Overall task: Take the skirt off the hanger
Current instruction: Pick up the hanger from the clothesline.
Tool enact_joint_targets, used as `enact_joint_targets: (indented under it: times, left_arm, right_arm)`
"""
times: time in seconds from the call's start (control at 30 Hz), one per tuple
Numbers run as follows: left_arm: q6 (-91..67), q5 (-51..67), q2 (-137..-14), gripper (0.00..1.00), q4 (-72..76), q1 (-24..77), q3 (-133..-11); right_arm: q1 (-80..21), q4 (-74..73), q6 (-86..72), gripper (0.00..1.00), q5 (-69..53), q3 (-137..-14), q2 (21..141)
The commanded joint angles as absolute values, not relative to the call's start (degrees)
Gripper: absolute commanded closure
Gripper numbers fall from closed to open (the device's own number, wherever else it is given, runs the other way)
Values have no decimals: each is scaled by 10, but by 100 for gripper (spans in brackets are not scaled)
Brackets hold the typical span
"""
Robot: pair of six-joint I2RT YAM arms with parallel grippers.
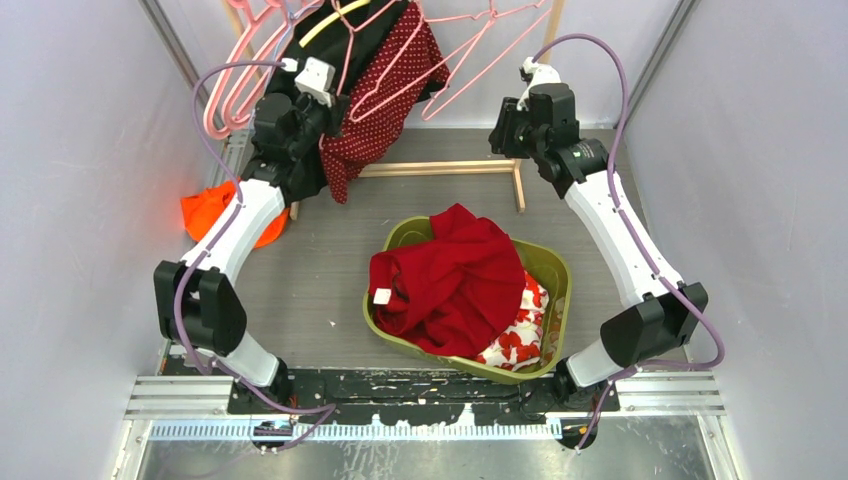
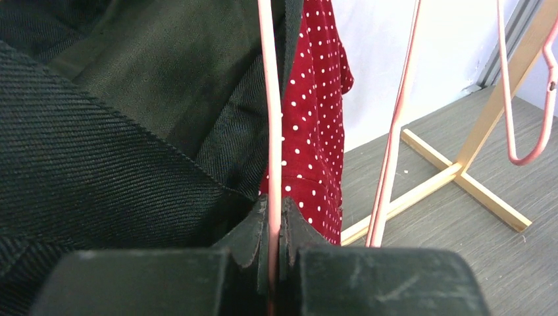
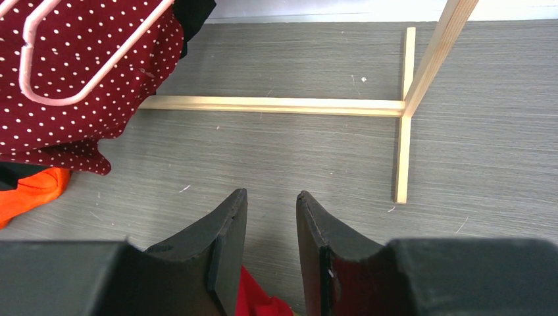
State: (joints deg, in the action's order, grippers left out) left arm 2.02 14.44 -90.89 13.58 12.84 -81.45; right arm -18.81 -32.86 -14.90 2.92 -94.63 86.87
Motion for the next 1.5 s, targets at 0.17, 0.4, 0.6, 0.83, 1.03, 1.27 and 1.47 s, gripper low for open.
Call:
enact_joint_targets:
  times: [0.17,0.4,0.6,0.83,1.03,1.27,1.47]
  left_arm:
    - [45,130,-838,100,197,126,-813]
    - [60,150,-751,100,130,126,-773]
    - [83,140,-664,100,52,127,-732]
    - [106,98,-575,100,-71,126,-708]
    - [118,22,-487,100,-253,126,-785]
    - [98,84,-446,100,-388,126,-852]
    - [78,126,-438,100,-464,126,-905]
  right_arm:
    - [-192,-297,-139,61,36,-953,870]
    - [-192,-297,-141,61,35,-950,873]
    - [-192,-298,-144,61,33,-950,872]
    - [-194,-303,-137,62,26,-953,860]
    - [-223,-321,-96,61,15,-972,837]
    - [-273,-354,-113,59,-44,-1010,835]
    - [-348,-398,-77,60,-51,-1049,845]
